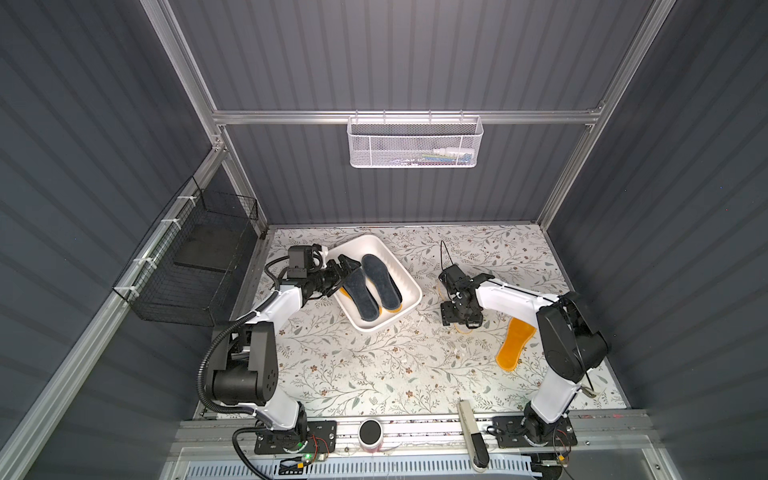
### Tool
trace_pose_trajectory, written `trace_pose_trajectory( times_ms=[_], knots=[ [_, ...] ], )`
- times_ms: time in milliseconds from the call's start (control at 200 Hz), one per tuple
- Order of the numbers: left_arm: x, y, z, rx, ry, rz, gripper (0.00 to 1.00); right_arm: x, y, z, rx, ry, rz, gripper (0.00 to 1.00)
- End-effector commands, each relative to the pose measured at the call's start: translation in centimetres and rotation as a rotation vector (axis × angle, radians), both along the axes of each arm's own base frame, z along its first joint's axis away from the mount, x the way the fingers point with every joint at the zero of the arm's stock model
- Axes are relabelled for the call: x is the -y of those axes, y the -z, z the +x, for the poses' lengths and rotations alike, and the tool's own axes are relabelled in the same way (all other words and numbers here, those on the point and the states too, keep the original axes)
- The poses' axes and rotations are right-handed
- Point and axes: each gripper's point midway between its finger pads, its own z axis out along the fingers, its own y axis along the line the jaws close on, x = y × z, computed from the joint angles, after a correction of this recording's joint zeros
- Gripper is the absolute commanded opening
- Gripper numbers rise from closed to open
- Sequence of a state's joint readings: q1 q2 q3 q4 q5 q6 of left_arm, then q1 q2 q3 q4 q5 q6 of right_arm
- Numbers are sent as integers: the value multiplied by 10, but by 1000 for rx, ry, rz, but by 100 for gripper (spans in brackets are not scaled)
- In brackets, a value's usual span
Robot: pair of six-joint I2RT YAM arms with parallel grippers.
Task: Put the insoles into the storage box
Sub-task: Adjust the insole at the center of the board.
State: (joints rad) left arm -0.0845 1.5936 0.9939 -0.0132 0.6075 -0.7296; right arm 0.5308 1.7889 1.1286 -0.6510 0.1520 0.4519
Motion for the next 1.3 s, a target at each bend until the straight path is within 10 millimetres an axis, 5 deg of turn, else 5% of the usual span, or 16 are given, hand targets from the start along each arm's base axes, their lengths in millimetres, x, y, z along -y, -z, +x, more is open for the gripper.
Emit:
trace_pose_trajectory(
  times_ms=[0,735,1296],
  knots=[
    [3,-5,1,9,16,-7,100,9,-4,8,33,-4,-74,76],
    [2,-4,0,0,6,-6,100,15,22,-11,-28,-11,-181,48],
    [2,-4,0,0,7,-3,100,13,38,-22,-70,-7,-147,6]
  ],
)
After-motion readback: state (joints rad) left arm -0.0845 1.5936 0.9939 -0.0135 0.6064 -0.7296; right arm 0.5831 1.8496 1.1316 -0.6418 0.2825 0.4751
